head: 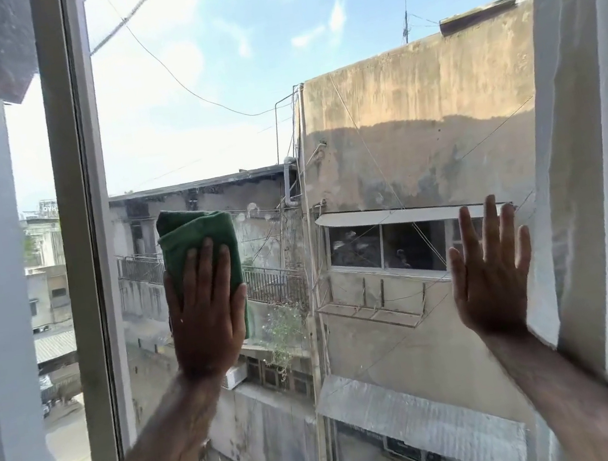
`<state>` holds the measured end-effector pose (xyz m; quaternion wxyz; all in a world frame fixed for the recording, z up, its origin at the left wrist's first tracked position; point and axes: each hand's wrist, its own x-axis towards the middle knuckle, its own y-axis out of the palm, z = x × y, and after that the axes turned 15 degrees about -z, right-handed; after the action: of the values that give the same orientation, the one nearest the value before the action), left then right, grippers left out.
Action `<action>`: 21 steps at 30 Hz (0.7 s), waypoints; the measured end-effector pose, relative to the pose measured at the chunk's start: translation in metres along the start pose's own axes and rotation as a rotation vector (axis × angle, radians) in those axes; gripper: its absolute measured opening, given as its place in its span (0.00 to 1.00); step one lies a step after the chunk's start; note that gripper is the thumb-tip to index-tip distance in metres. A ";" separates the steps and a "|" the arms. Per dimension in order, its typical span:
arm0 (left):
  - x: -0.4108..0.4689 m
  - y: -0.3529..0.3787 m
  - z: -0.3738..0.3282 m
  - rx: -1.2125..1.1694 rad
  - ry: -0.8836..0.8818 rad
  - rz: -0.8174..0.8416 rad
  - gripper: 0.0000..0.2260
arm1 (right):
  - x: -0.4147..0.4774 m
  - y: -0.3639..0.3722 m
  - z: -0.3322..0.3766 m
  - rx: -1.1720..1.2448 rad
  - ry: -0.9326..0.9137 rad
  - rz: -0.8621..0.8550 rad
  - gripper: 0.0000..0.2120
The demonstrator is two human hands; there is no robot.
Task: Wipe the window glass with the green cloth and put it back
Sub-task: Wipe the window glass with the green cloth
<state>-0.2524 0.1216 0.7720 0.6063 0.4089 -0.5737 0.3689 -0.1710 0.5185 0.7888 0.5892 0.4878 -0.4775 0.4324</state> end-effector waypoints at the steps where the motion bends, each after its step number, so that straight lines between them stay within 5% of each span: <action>1: 0.011 0.005 -0.003 0.012 -0.029 -0.010 0.27 | 0.000 0.000 0.001 0.006 0.005 0.000 0.29; 7: 0.112 0.035 -0.067 0.027 -0.212 -0.117 0.28 | -0.001 0.000 -0.004 0.017 0.002 -0.009 0.30; 12: 0.082 0.045 -0.119 -0.032 0.089 -0.085 0.30 | 0.002 -0.001 -0.004 0.026 -0.005 -0.019 0.29; 16: -0.017 0.018 -0.078 0.006 0.242 0.066 0.32 | 0.000 -0.004 -0.002 0.048 0.003 -0.012 0.30; 21: 0.017 0.007 -0.031 0.112 -0.015 0.052 0.32 | 0.001 -0.004 0.001 0.043 0.010 -0.008 0.30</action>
<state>-0.2455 0.1520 0.7893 0.5683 0.4299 -0.5670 0.4131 -0.1675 0.5174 0.7892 0.5827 0.5001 -0.4632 0.4425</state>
